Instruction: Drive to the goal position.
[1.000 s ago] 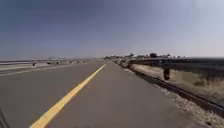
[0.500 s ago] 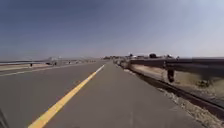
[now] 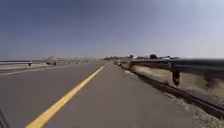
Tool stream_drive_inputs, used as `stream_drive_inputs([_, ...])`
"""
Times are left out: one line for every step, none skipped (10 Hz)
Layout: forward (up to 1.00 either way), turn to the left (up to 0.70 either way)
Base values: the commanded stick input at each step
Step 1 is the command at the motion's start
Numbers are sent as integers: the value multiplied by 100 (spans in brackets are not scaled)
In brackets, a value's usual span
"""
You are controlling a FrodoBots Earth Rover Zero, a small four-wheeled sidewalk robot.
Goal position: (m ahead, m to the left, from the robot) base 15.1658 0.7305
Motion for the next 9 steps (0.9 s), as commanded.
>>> stream_drive_inputs([50, 0])
stream_drive_inputs([50, 0])
stream_drive_inputs([50, 0])
stream_drive_inputs([50, 0])
stream_drive_inputs([50, 0])
stream_drive_inputs([50, 0])
stream_drive_inputs([50, 0])
stream_drive_inputs([50, 0])
stream_drive_inputs([50, 0])
